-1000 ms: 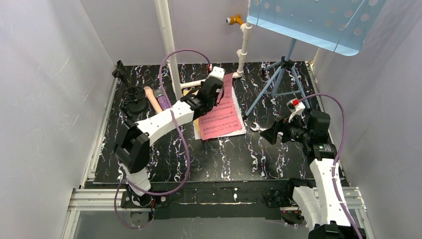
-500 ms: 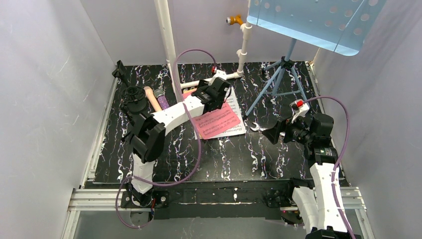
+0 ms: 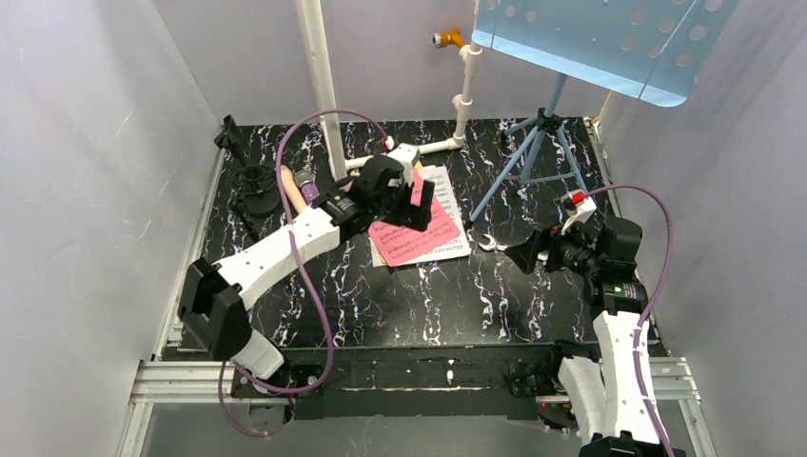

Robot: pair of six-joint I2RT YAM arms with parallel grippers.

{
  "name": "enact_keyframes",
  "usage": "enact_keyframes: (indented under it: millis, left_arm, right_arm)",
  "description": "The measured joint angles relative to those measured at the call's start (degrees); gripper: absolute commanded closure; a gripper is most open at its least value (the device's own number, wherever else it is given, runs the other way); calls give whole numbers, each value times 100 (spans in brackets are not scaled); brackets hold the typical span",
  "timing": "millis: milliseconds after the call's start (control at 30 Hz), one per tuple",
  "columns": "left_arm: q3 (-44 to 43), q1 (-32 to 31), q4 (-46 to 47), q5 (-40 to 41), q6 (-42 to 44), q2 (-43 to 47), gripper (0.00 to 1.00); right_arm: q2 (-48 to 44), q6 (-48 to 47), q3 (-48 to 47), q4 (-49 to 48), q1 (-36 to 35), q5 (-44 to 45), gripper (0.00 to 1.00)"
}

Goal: Pack up the instrument practice props
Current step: Pick up the music stand from the corner of the board.

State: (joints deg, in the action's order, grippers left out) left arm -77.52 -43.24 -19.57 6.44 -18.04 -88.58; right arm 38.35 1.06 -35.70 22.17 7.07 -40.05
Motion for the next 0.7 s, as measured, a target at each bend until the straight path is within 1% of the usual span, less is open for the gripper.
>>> enact_keyframes:
  millis: [100,167,333,467,700]
  left_arm:
    - [669,-2,245,-846,-31,435,2]
    - [994,-11,369,-1257,-66,680,2]
    - [1718,-15,752,-1985,-271,1475,2]
    - [2153,-15,1113,-2253,-450,2006,2]
    - [3331,-15,1720,-2448,-927,2844,2]
  right_arm:
    - [15,-46,-7,7,48,-17,2]
    - [74,-136,-28,24,87,-28,2]
    - [321,-310,-232,98,146,-37,1]
    - [520,-485,-466,157,155,-46,2]
    - [807,-883,-662,162,155,-146,2]
